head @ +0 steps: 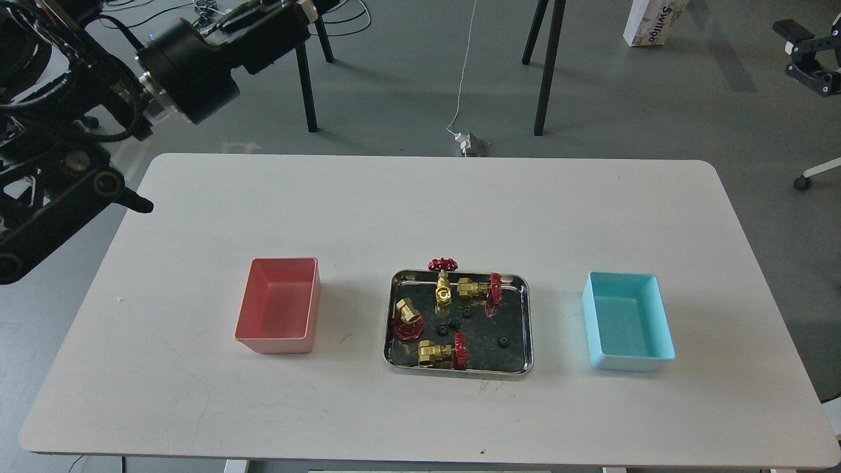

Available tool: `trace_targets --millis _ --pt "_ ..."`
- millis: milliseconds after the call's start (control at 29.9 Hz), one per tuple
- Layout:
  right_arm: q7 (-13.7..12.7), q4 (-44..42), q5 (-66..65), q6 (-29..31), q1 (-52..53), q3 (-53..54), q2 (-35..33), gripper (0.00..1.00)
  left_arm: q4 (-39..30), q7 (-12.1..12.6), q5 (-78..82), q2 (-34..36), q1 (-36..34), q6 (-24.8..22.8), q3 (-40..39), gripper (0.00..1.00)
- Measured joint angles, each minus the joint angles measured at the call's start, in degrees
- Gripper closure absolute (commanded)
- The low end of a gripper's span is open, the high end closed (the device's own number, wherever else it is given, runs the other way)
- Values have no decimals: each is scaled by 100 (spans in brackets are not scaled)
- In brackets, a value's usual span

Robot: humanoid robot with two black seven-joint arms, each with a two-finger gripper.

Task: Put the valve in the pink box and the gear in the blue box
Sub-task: 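Move the left gripper in over the table toward the metal tray, then lower the left gripper onto a red-handled brass valve and grasp it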

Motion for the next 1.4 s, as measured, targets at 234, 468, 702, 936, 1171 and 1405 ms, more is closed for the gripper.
trace_targets --millis 234,468,702,936,1171,1405 --pt "-10 -89 -6 0 181 -8 22 1 -215 575 2891 -186 159 962 1166 0" --pt "-10 -124 -14 0 208 -8 40 1 436 853 2964 -1239 263 642 1709 0" --pt "-10 -256 -30 0 189 -4 75 1 1315 862 2965 -2242 440 14 2145 0" --pt "-10 -286 -32 0 184 -3 76 1 1925 868 2966 -2857 919 -207 2198 0" --pt "-10 -282 -59 0 211 -9 71 1 2295 864 2966 -2984 1059 -297 2198 0" --pt "-10 -283 -153 0 215 -13 75 1 2650 829 2966 -3014 1053 -298 2198 0"
